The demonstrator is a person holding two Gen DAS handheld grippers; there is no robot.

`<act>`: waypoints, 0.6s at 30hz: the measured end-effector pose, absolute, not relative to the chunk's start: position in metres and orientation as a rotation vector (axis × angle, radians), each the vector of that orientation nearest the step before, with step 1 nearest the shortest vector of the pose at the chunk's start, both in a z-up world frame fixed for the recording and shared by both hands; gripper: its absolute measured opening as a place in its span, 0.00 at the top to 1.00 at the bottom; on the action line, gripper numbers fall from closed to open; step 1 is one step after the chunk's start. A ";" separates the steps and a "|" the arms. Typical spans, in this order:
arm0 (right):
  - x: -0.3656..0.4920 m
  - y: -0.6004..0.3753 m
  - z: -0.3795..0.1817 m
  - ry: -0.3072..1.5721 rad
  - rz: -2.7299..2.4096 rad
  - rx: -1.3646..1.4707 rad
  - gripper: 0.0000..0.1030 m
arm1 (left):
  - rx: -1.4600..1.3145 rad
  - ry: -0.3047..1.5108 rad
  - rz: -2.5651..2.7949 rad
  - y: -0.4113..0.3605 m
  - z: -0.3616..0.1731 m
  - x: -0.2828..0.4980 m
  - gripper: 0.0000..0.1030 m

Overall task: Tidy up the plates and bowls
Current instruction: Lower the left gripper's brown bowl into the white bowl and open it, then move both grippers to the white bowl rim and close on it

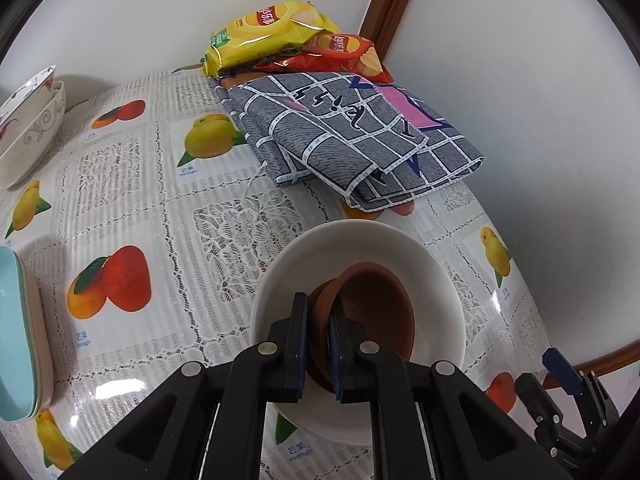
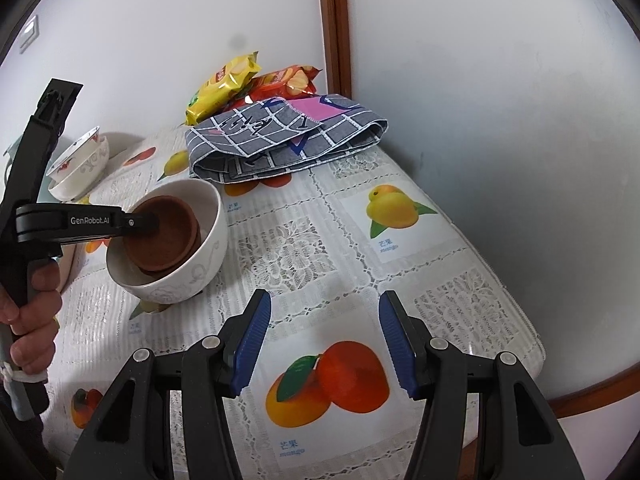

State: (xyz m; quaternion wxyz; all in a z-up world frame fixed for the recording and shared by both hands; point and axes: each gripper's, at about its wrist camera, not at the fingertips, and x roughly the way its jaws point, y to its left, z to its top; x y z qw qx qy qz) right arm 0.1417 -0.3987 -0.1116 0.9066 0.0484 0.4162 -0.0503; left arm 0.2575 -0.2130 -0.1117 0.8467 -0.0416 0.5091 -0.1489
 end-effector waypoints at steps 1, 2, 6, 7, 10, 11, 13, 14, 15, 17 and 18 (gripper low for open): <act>0.141 -0.397 -0.112 0.861 -0.102 0.098 0.46 | -0.090 1.072 -0.312 -0.213 -0.112 0.257 0.91; 0.141 -0.396 -0.112 0.861 -0.102 0.096 0.46 | -0.090 1.070 -0.314 -0.213 -0.112 0.256 0.90; 0.138 -0.389 -0.110 0.866 -0.089 0.100 0.46 | -0.092 1.088 -0.328 -0.212 -0.111 0.256 0.78; 0.137 -0.387 -0.110 0.867 -0.088 0.100 0.46 | -0.094 1.096 -0.336 -0.212 -0.112 0.256 0.77; 0.136 -0.380 -0.108 0.872 -0.077 0.097 0.46 | -0.079 1.098 -0.347 -0.215 -0.110 0.251 0.76; 0.136 -0.377 -0.107 0.873 -0.074 0.095 0.46 | -0.070 1.100 -0.346 -0.216 -0.110 0.249 0.76; 0.136 -0.373 -0.104 0.874 -0.070 0.087 0.46 | -0.059 1.099 -0.350 -0.216 -0.107 0.245 0.76; 0.136 -0.371 -0.103 0.874 -0.068 0.081 0.46 | -0.060 1.096 -0.352 -0.214 -0.106 0.244 0.76; 0.135 -0.369 -0.101 0.873 -0.068 0.076 0.46 | -0.062 1.089 -0.354 -0.212 -0.103 0.242 0.75; 0.135 -0.365 -0.098 0.869 -0.064 0.063 0.46 | -0.060 1.077 -0.348 -0.207 -0.098 0.239 0.69; 0.135 -0.363 -0.098 0.869 -0.061 0.059 0.46 | -0.066 1.064 -0.353 -0.203 -0.095 0.237 0.69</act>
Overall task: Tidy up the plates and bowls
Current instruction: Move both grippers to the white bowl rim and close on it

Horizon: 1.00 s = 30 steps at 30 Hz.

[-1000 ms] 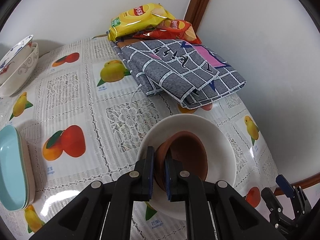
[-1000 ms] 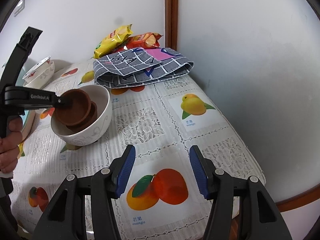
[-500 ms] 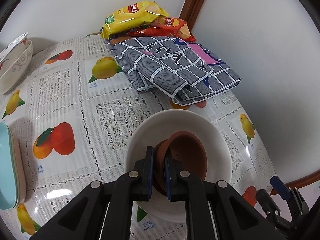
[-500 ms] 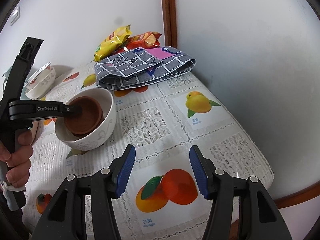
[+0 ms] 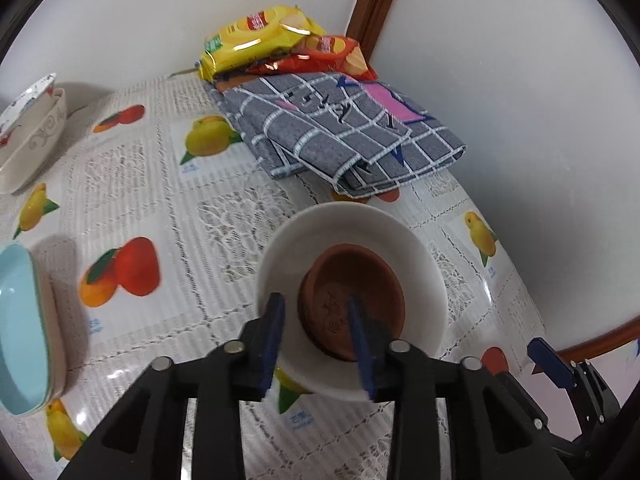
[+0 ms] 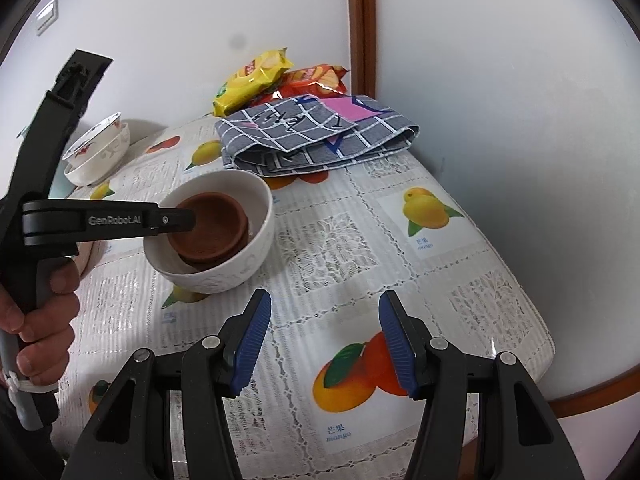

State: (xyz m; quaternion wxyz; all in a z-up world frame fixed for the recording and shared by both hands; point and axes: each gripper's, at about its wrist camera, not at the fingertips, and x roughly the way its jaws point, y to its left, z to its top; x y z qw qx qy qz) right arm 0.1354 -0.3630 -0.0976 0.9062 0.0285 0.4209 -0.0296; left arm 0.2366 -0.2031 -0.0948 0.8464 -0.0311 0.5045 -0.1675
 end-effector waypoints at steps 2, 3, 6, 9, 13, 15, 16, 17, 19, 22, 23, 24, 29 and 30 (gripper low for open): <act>0.137 -0.361 -0.097 0.866 -0.059 0.059 0.46 | -0.073 1.047 -0.360 -0.197 -0.089 0.233 0.69; 0.138 -0.360 -0.097 0.864 -0.053 0.064 0.46 | -0.071 1.042 -0.358 -0.194 -0.087 0.232 0.69; 0.145 -0.359 -0.094 0.857 -0.049 0.089 0.46 | -0.065 1.032 -0.336 -0.185 -0.084 0.232 0.69; 0.153 -0.358 -0.088 0.834 -0.062 0.107 0.46 | -0.072 1.031 -0.325 -0.177 -0.084 0.233 0.69; 0.167 -0.357 -0.081 0.819 -0.057 0.115 0.46 | -0.078 1.041 -0.318 -0.172 -0.088 0.237 0.69; 0.176 -0.358 -0.082 0.825 -0.052 0.144 0.46 | -0.081 1.051 -0.321 -0.172 -0.092 0.240 0.69; 0.179 -0.359 -0.083 0.830 -0.047 0.154 0.46 | -0.077 1.055 -0.323 -0.173 -0.094 0.242 0.69; 0.185 -0.358 -0.085 0.842 -0.038 0.164 0.46 | -0.074 1.058 -0.323 -0.173 -0.095 0.243 0.69; 0.194 -0.356 -0.090 0.869 -0.041 0.164 0.46 | -0.062 1.065 -0.320 -0.175 -0.099 0.246 0.69; 0.204 -0.352 -0.099 0.900 -0.060 0.134 0.46 | -0.052 1.078 -0.312 -0.177 -0.106 0.251 0.69; 0.208 -0.350 -0.104 0.912 -0.064 0.123 0.46 | -0.052 1.083 -0.308 -0.177 -0.108 0.253 0.69; 0.211 -0.349 -0.108 0.925 -0.066 0.118 0.46 | -0.052 1.088 -0.300 -0.176 -0.110 0.255 0.69; 0.223 -0.346 -0.123 0.970 -0.072 0.101 0.46 | -0.053 1.107 -0.302 -0.176 -0.119 0.263 0.69; 0.225 -0.345 -0.125 0.980 -0.080 0.092 0.46 | -0.054 1.110 -0.305 -0.176 -0.119 0.264 0.69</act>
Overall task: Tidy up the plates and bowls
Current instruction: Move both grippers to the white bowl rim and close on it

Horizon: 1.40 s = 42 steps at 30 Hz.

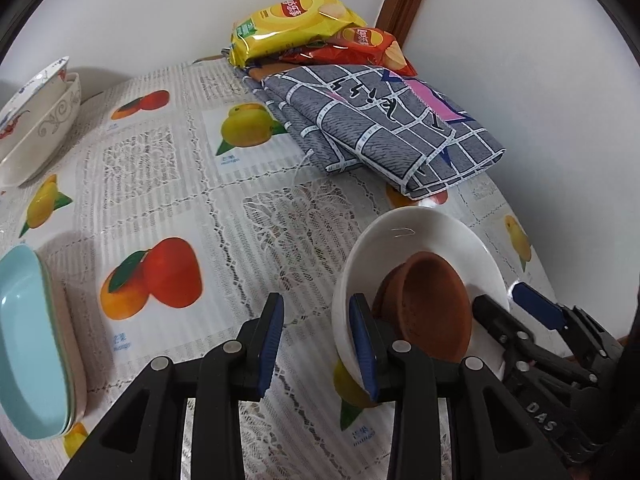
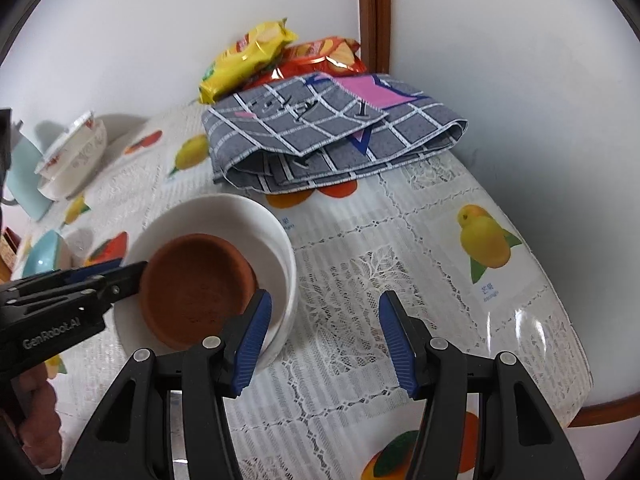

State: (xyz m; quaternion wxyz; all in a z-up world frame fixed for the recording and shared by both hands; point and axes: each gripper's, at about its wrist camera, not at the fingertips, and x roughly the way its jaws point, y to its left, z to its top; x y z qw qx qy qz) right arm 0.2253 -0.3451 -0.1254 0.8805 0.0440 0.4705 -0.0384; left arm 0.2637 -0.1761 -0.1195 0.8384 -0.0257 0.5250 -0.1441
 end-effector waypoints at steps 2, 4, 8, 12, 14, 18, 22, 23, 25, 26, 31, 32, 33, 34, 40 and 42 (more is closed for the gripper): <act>0.229 -0.343 -0.129 0.990 -0.089 0.080 0.46 | -0.045 1.115 -0.306 -0.178 -0.121 0.265 0.69; 0.233 -0.343 -0.132 1.001 -0.099 0.080 0.46 | -0.029 1.124 -0.313 -0.180 -0.124 0.267 0.69; 0.239 -0.344 -0.136 1.018 -0.108 0.073 0.46 | -0.007 1.147 -0.317 -0.185 -0.130 0.270 0.66; 0.242 -0.345 -0.138 1.025 -0.106 0.070 0.46 | 0.002 1.161 -0.313 -0.186 -0.135 0.272 0.66; 0.242 -0.345 -0.138 1.025 -0.104 0.072 0.46 | 0.012 1.155 -0.307 -0.188 -0.135 0.272 0.66; 0.244 -0.347 -0.140 1.025 -0.104 0.094 0.46 | 0.021 1.148 -0.310 -0.188 -0.135 0.271 0.67; 0.243 -0.347 -0.141 1.012 -0.082 0.116 0.57 | 0.026 1.135 -0.310 -0.189 -0.134 0.270 0.67; 0.242 -0.345 -0.141 1.009 -0.071 0.123 0.61 | 0.027 1.131 -0.308 -0.189 -0.134 0.270 0.68; 0.243 -0.343 -0.141 1.005 -0.061 0.126 0.66 | 0.018 1.129 -0.306 -0.189 -0.134 0.270 0.68; 0.242 -0.342 -0.141 1.000 -0.055 0.127 0.68 | 0.012 1.130 -0.305 -0.189 -0.134 0.270 0.68; 0.241 -0.339 -0.141 0.975 -0.032 0.131 0.75 | -0.020 1.120 -0.307 -0.186 -0.135 0.270 0.68; 0.240 -0.338 -0.140 0.970 -0.035 0.127 0.75 | -0.028 1.119 -0.306 -0.185 -0.136 0.271 0.68; 0.240 -0.337 -0.140 0.964 -0.037 0.121 0.75 | -0.039 1.120 -0.305 -0.184 -0.136 0.271 0.68; 0.239 -0.337 -0.140 0.960 -0.037 0.118 0.75 | -0.052 1.119 -0.307 -0.183 -0.136 0.271 0.69; 0.240 -0.336 -0.141 0.957 -0.035 0.104 0.75 | -0.092 1.102 -0.296 -0.181 -0.137 0.269 0.71; 0.240 -0.336 -0.141 0.956 -0.034 0.107 0.75 | -0.092 1.095 -0.297 -0.181 -0.137 0.268 0.73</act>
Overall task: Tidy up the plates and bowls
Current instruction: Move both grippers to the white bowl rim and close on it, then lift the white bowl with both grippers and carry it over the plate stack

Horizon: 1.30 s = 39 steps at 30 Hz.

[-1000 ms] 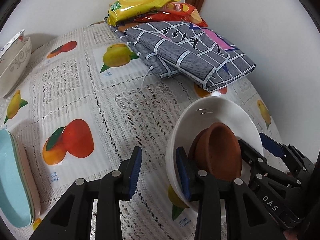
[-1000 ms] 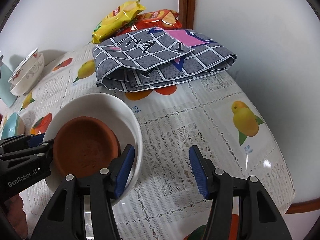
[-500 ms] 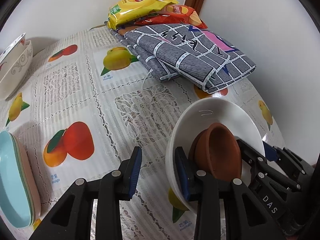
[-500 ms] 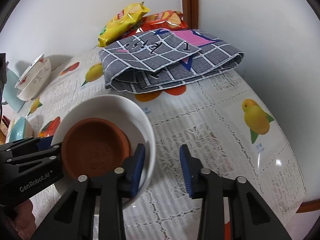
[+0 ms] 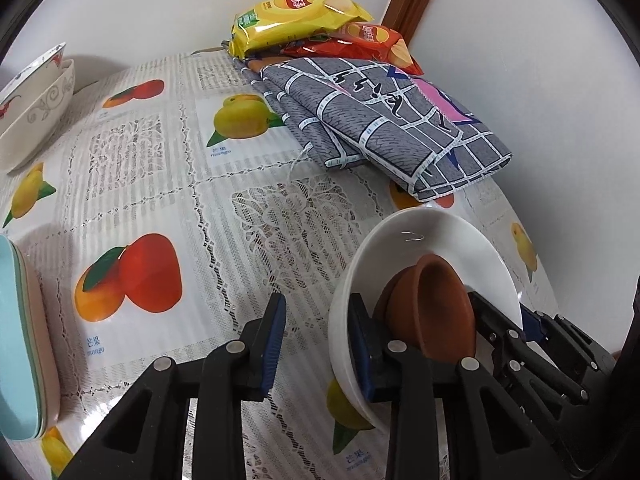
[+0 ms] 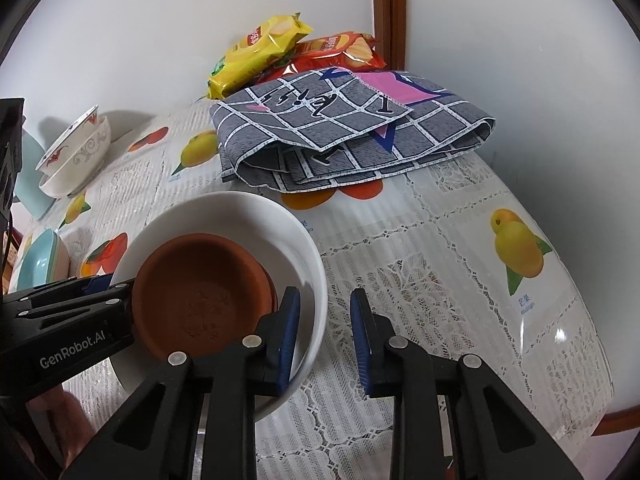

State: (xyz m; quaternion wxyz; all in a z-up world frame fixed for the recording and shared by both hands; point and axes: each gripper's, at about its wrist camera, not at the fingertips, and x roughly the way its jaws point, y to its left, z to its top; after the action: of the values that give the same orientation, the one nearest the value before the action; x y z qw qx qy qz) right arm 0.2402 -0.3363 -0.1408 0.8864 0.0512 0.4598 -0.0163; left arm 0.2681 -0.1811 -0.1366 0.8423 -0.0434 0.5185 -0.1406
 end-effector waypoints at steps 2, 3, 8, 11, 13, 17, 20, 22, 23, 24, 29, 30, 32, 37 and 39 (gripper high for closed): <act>0.240 -0.336 -0.141 0.956 -0.036 0.108 0.75 | -0.089 1.100 -0.297 -0.182 -0.137 0.268 0.74; 0.240 -0.336 -0.141 0.956 -0.036 0.113 0.75 | -0.083 1.104 -0.298 -0.182 -0.137 0.269 0.74; 0.241 -0.339 -0.142 0.965 -0.032 0.157 0.75 | -0.040 1.128 -0.299 -0.185 -0.136 0.271 0.73; 0.243 -0.340 -0.142 0.975 -0.024 0.159 0.75 | -0.034 1.134 -0.299 -0.186 -0.136 0.272 0.74; 0.244 -0.341 -0.141 0.981 -0.026 0.163 0.75 | -0.029 1.136 -0.297 -0.186 -0.136 0.272 0.74; 0.246 -0.342 -0.141 1.002 -0.032 0.183 0.75 | -0.029 1.125 -0.293 -0.187 -0.136 0.270 0.80; 0.246 -0.344 -0.142 1.005 -0.032 0.196 0.84 | -0.001 1.109 -0.310 -0.195 -0.134 0.265 0.89; 0.245 -0.339 -0.141 0.995 -0.014 0.187 0.89 | 0.018 1.101 -0.286 -0.198 -0.133 0.264 0.90; 0.244 -0.338 -0.141 0.990 -0.027 0.181 0.89 | 0.007 1.101 -0.282 -0.197 -0.133 0.264 0.90; 0.243 -0.337 -0.141 0.989 -0.034 0.183 0.89 | -0.006 1.099 -0.281 -0.195 -0.134 0.265 0.90; 0.242 -0.336 -0.139 0.988 -0.051 0.196 0.90 | 0.001 1.097 -0.277 -0.194 -0.133 0.260 0.90; 0.241 -0.336 -0.139 0.987 -0.051 0.199 0.90 | 0.002 1.098 -0.279 -0.194 -0.133 0.259 0.90; 0.238 -0.337 -0.139 0.985 -0.052 0.208 0.90 | 0.002 1.099 -0.281 -0.193 -0.132 0.257 0.90; 0.230 -0.334 -0.136 0.984 -0.061 0.214 0.91 | -0.024 1.114 -0.287 -0.188 -0.131 0.250 0.91; 0.226 -0.331 -0.135 0.982 -0.065 0.211 0.91 | -0.018 1.113 -0.286 -0.187 -0.129 0.247 0.91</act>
State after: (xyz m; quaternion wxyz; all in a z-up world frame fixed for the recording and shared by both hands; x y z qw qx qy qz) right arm 0.2265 -0.3314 -0.1350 0.8761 0.1011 0.4703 -0.0312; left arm 0.2469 -0.1870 -0.1288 0.8393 -0.0084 0.5264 -0.1354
